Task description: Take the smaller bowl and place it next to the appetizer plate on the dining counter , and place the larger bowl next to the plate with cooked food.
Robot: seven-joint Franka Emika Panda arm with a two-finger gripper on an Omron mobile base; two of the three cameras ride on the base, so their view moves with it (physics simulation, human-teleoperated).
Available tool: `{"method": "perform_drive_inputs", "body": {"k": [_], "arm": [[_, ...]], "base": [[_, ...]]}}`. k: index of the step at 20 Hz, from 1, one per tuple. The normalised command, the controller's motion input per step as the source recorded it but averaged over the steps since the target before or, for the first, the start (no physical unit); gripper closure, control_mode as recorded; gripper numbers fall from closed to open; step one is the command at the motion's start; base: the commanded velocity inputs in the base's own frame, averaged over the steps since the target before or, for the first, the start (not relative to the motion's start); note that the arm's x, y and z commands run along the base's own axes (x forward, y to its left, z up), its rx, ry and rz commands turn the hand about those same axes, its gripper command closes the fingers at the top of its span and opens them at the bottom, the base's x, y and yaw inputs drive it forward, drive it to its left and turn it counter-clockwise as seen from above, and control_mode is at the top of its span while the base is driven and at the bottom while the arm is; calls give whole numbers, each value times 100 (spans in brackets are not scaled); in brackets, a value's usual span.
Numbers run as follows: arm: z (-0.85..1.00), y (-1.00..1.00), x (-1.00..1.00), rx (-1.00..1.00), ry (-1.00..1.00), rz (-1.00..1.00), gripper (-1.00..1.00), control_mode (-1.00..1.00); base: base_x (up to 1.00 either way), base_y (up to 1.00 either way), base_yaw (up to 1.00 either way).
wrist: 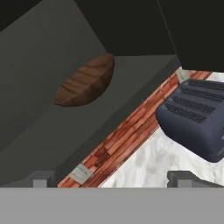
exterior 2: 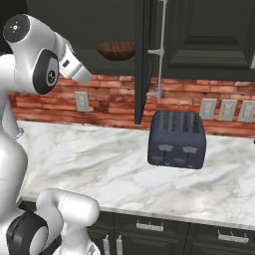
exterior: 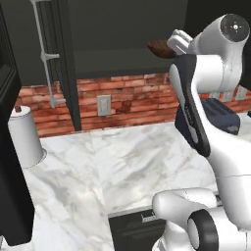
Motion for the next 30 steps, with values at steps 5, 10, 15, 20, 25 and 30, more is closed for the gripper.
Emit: {"method": "perform_drive_inputs", "body": {"k": [5, 10, 15, 20, 25, 30], "arm": [[0, -2, 80, 1, 6, 0, -100, -100], [-1, -11, 65, 0, 1, -1, -100, -100], [-14, -4, 63, 0, 0, -3, -100, -100], [-6, 0, 57, 0, 0, -7, -100, -100], [0, -3, 52, 0, 3, -8, -100, -100], [0, -2, 49, 0, 11, -7, -100, -100]], "base": [[0, 0, 0], [0, 0, 0], [0, 0, 0], [0, 0, 0], [0, 0, 0], [0, 0, 0]]}}
